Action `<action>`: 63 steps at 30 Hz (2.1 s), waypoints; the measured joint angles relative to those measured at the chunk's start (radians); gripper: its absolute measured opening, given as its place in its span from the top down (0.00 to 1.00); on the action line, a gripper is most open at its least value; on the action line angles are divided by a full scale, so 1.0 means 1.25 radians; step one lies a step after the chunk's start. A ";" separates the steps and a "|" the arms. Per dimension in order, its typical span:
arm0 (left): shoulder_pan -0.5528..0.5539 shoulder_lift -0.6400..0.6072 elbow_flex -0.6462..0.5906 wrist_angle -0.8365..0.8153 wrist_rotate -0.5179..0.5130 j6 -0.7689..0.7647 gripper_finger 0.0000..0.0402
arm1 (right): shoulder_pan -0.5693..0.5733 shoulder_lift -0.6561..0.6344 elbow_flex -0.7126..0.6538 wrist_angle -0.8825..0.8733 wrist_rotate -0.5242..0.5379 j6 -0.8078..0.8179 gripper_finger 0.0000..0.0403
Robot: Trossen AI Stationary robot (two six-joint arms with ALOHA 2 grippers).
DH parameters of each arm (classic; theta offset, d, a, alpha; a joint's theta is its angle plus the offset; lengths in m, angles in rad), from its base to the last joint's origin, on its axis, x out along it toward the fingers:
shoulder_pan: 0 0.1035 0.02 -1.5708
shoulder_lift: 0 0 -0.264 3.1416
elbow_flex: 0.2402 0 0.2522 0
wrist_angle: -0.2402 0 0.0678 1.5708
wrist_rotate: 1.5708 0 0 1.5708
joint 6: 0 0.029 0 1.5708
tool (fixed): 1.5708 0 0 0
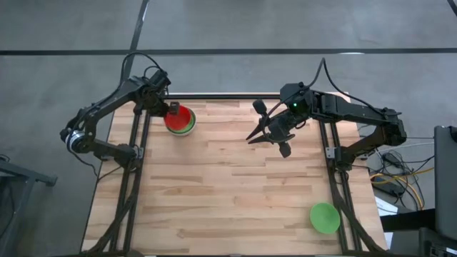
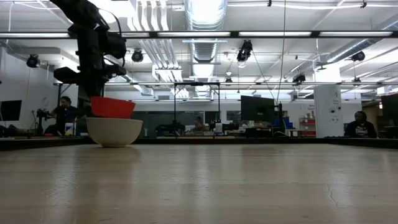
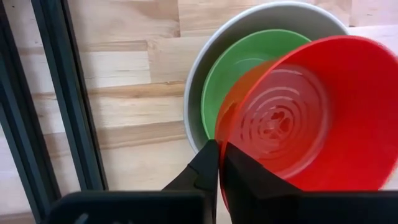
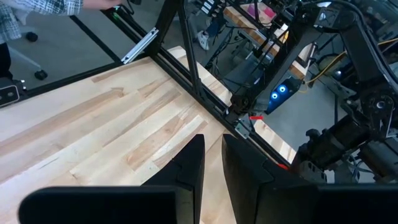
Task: Nest bowls inside each other
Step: Stack the red bowl on the stacked green bowl
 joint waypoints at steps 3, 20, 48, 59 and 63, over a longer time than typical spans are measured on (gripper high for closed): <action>0.002 0.000 -0.018 0.029 0.001 0.009 0.97 | 0.000 0.000 0.000 0.000 0.000 0.001 0.87; 0.009 0.001 -0.104 0.130 0.064 0.021 0.97 | 0.000 0.000 0.000 0.000 0.000 -0.001 0.87; 0.011 0.001 -0.103 0.156 0.020 0.046 0.91 | 0.000 0.000 0.000 0.000 0.000 -0.001 0.87; 0.011 0.001 -0.103 0.157 0.023 0.045 0.91 | 0.000 0.000 0.000 0.000 0.000 -0.001 0.87; 0.011 0.001 -0.103 0.157 0.027 0.044 0.91 | 0.000 0.000 0.000 0.000 0.000 -0.001 0.87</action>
